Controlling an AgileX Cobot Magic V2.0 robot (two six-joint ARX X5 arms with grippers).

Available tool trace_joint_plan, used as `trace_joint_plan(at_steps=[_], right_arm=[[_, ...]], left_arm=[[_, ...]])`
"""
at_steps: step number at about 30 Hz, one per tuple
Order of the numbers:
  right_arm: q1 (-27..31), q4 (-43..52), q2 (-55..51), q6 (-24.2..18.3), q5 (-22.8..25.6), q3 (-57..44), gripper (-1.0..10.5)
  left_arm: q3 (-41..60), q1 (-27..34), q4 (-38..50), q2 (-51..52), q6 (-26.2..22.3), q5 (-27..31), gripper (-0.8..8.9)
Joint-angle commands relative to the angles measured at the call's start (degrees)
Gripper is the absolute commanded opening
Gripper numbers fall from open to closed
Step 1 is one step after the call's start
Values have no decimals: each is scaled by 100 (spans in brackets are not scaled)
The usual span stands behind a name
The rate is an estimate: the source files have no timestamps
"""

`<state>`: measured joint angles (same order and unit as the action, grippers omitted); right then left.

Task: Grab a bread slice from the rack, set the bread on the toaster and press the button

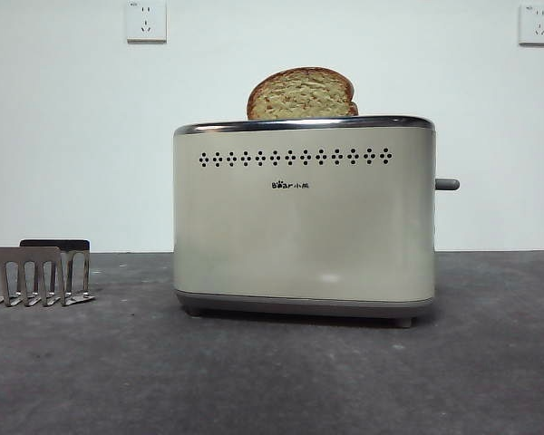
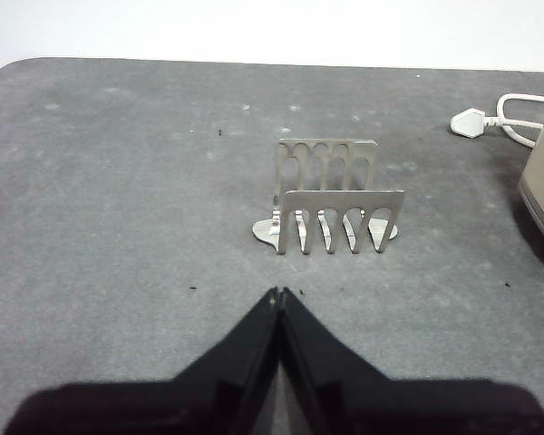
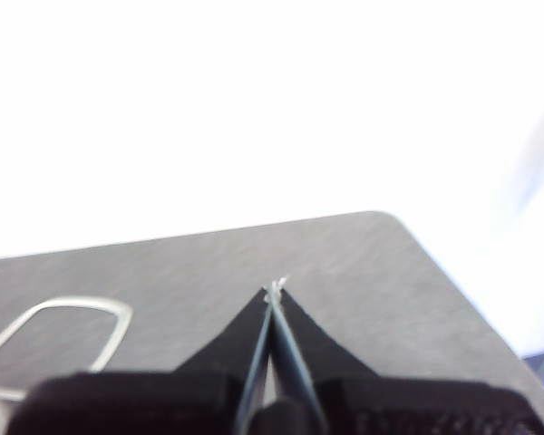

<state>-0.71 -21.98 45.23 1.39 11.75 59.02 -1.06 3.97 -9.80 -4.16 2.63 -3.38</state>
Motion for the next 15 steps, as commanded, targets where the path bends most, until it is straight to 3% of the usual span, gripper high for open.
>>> trace_joint_plan(at_steps=[1, 8, 15], right_arm=[[2, 1054, -1176, -146, 24, -2170, 1], [2, 1888, -3609, 48, -87, -5139, 1], [2, 988, -4356, -11, -238, -5744, 1]], left_arm=[[61, -13, 39, 2, 33, 0, -3], [61, -13, 39, 2, 33, 0, -3], [61, -13, 39, 2, 33, -2, -3]])
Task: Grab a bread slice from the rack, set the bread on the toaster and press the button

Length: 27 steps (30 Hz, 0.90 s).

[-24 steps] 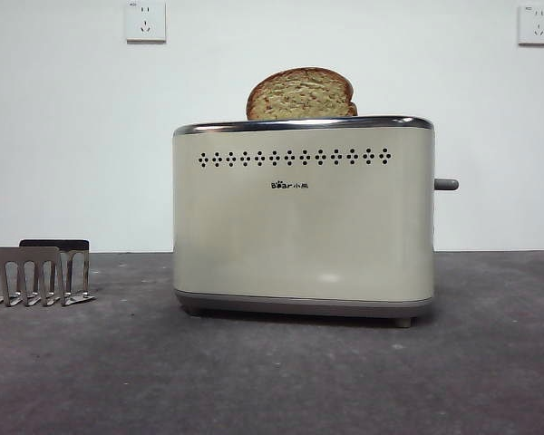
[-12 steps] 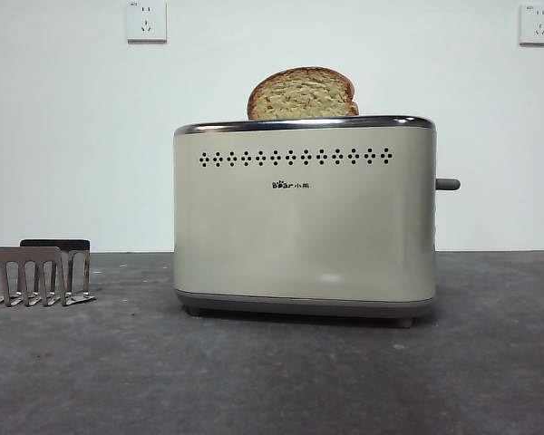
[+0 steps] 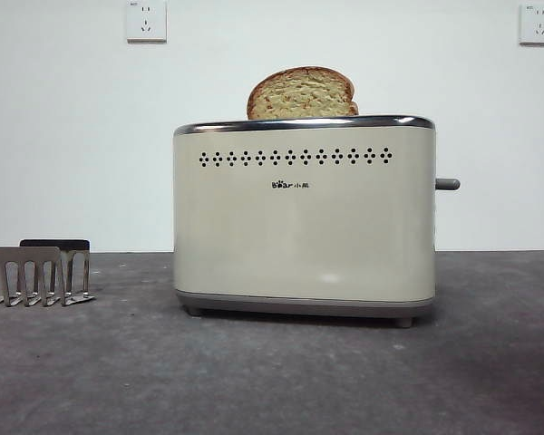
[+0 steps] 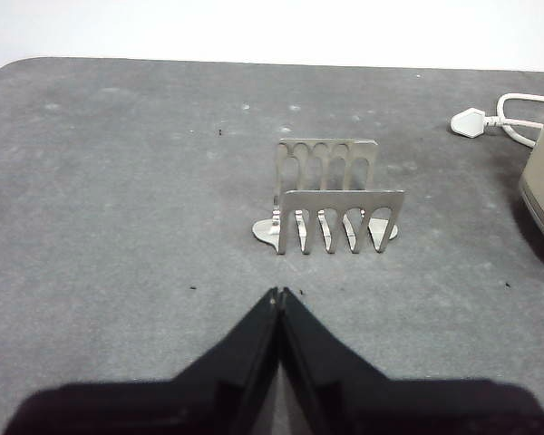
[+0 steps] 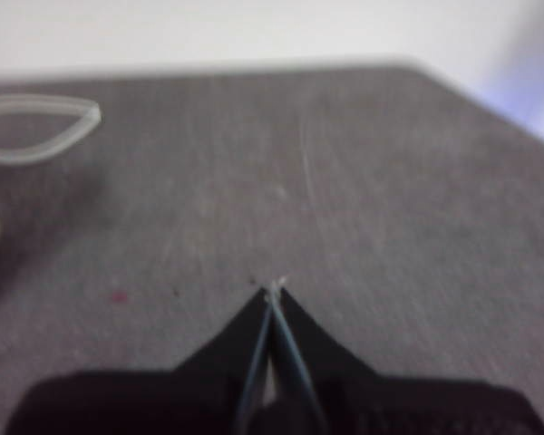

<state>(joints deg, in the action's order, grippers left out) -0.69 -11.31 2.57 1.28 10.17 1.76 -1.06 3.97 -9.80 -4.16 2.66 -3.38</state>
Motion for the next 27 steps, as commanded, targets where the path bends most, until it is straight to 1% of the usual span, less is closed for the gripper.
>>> trace_joint_plan(at_steps=[1, 4, 9, 27], right_arm=[[0, -70, -111, -72, -125, -17, 1], [0, -57, -214, -275, -339, -28, 1], [0, 70, -214, -492, -682, -94, 1], [-4, 72, -205, -457, -678, -94, 1]], left_arm=[[61, -13, 37, 2, 31, 0, -3], [61, -13, 39, 2, 31, 0, -3], [61, -13, 39, 2, 31, 0, -3], [61, -13, 39, 2, 31, 0, -3]])
